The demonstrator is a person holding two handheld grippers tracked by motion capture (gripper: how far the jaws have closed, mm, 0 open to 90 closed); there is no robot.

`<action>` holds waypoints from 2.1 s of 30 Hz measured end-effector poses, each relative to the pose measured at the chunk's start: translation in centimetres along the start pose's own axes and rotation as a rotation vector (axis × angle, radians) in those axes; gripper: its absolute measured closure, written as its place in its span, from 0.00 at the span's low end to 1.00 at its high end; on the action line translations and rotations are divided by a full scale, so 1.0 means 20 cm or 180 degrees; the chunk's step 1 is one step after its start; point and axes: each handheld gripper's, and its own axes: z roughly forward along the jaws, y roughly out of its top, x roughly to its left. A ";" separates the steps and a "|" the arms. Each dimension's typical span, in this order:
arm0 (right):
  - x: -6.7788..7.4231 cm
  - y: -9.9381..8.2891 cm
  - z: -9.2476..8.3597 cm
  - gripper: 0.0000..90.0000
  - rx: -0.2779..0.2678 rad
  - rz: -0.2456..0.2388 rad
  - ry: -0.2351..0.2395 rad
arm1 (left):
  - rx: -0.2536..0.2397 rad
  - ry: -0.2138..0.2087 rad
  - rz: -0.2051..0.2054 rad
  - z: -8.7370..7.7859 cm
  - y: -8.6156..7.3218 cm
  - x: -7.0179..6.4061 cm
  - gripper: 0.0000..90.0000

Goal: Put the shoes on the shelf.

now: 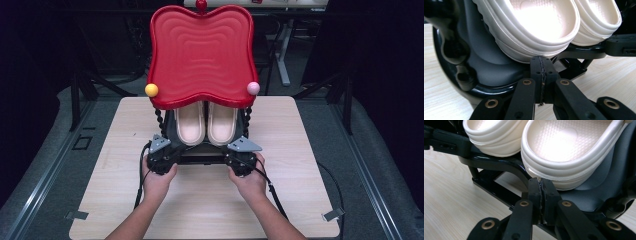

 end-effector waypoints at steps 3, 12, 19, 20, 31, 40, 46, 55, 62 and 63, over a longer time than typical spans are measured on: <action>0.00 -0.01 -0.02 0.93 -0.0028 -0.0024 0.0005 | -0.0046 0.0023 0.0046 -0.01 0.00 -0.01 0.98; -0.09 -0.02 -0.09 0.99 -0.0151 0.0105 -0.0281 | -0.0167 0.0193 0.0011 -0.08 0.04 0.05 0.99; -0.11 0.02 -0.07 0.97 -0.0211 0.0111 -0.0484 | -0.0213 0.0321 -0.0002 -0.06 0.07 0.08 0.99; -0.11 0.02 -0.06 0.97 -0.0221 0.0119 -0.0504 | -0.0216 0.0323 -0.0022 -0.06 0.07 0.08 0.99; -0.12 0.05 -0.01 0.98 -0.0213 0.0123 -0.0655 | -0.0283 0.0362 -0.0114 -0.02 0.08 0.10 0.99; -0.14 0.06 0.01 0.97 -0.0313 0.0225 -0.0681 | -0.0365 0.0352 -0.0158 -0.01 0.11 0.10 0.99; -0.15 0.07 0.01 0.97 -0.0326 0.0231 -0.0713 | -0.0369 0.0364 -0.0169 0.00 0.13 0.10 0.99; -0.13 0.08 0.04 0.99 -0.0348 0.0220 -0.0691 | -0.0375 0.0382 -0.0211 0.01 0.15 0.10 1.00; -0.14 0.08 0.04 1.00 -0.0398 0.0283 -0.0655 | -0.0383 0.0373 -0.0203 0.02 0.16 0.10 1.00; -0.14 0.08 0.04 1.00 -0.0429 0.0295 -0.0642 | -0.0374 0.0360 -0.0212 0.02 0.16 0.10 1.00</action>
